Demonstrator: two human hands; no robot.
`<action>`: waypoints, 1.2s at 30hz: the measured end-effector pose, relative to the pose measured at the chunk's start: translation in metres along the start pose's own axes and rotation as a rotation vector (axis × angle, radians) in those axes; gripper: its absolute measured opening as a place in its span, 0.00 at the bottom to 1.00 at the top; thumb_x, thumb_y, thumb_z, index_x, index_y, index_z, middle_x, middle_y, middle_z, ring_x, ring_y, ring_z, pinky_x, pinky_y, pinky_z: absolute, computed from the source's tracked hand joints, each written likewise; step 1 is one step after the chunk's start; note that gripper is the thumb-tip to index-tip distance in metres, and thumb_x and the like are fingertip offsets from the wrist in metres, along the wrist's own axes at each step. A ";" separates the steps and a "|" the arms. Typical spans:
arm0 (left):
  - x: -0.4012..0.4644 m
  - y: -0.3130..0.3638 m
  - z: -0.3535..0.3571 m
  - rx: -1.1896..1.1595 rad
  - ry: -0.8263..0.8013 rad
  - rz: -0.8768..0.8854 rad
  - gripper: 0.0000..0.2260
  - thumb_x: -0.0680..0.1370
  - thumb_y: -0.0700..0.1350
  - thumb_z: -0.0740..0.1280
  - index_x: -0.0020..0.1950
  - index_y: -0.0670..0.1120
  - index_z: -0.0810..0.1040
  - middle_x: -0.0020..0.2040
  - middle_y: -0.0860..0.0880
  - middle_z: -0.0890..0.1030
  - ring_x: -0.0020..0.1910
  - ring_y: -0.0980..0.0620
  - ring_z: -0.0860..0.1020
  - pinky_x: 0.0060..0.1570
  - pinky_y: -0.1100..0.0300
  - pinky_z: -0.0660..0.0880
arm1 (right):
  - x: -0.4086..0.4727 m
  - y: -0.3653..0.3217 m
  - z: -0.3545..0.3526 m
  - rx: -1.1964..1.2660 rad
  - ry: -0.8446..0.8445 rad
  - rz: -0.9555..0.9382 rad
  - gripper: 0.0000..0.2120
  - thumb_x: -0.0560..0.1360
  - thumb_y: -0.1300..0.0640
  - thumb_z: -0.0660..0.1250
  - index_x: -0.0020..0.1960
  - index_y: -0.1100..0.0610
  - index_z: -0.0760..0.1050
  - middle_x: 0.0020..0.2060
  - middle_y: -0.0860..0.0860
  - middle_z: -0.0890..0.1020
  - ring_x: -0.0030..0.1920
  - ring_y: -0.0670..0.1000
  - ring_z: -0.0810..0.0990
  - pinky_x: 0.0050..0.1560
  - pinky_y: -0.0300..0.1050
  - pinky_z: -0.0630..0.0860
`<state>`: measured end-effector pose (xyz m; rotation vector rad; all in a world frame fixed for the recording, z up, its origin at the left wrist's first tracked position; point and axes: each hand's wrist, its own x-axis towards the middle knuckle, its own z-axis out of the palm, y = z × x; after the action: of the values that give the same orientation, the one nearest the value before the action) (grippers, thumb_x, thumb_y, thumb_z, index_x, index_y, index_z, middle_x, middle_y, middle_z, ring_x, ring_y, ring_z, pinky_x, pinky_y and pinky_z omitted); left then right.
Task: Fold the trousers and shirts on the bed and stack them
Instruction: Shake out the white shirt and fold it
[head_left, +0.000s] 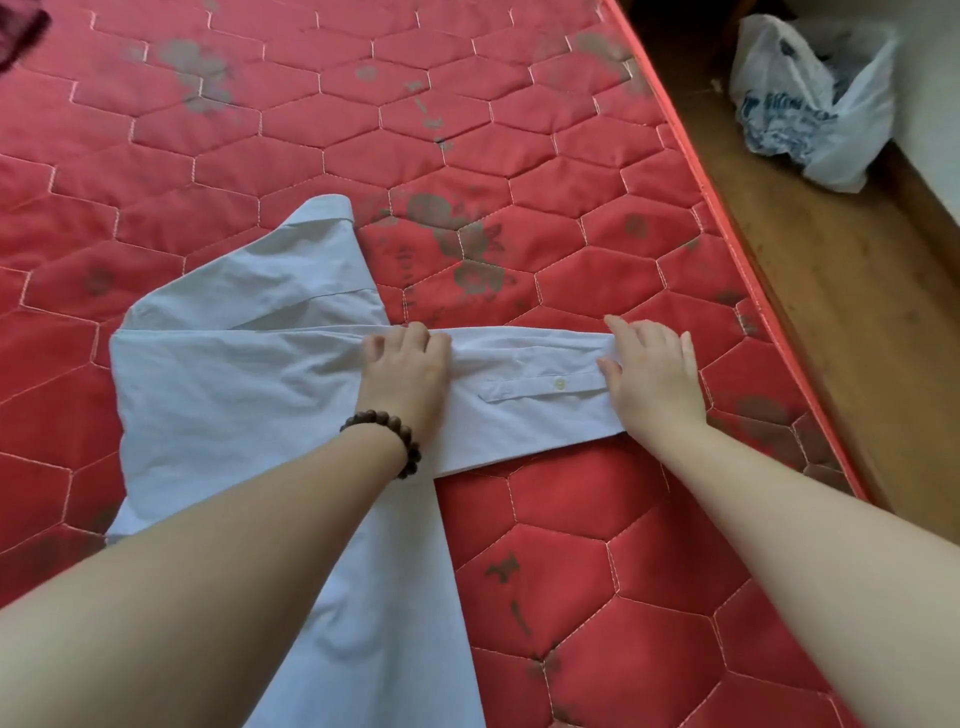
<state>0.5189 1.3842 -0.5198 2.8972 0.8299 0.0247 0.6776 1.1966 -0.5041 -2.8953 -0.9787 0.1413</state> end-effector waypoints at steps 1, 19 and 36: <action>0.003 -0.001 -0.001 -0.031 0.006 -0.039 0.10 0.78 0.39 0.60 0.58 0.48 0.72 0.56 0.48 0.72 0.59 0.46 0.68 0.59 0.52 0.57 | 0.005 0.002 0.000 -0.017 -0.011 0.010 0.19 0.79 0.55 0.60 0.70 0.54 0.68 0.60 0.55 0.72 0.65 0.58 0.66 0.74 0.57 0.51; -0.023 0.030 0.012 -0.046 -0.335 0.180 0.28 0.81 0.59 0.43 0.78 0.52 0.38 0.78 0.50 0.39 0.76 0.51 0.35 0.73 0.50 0.34 | -0.004 0.007 -0.016 0.456 -0.037 0.445 0.18 0.73 0.50 0.70 0.54 0.61 0.69 0.52 0.59 0.78 0.49 0.59 0.75 0.44 0.48 0.68; -0.072 -0.095 -0.092 -1.422 0.085 -0.955 0.11 0.66 0.47 0.73 0.42 0.43 0.76 0.43 0.43 0.79 0.45 0.43 0.79 0.49 0.41 0.78 | -0.078 -0.180 -0.050 0.563 -0.147 -0.405 0.17 0.77 0.59 0.64 0.66 0.57 0.75 0.72 0.54 0.66 0.74 0.53 0.60 0.73 0.43 0.53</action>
<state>0.4033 1.4366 -0.4395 1.0776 1.3269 0.4263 0.5136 1.2897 -0.4301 -2.1627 -1.2768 0.5120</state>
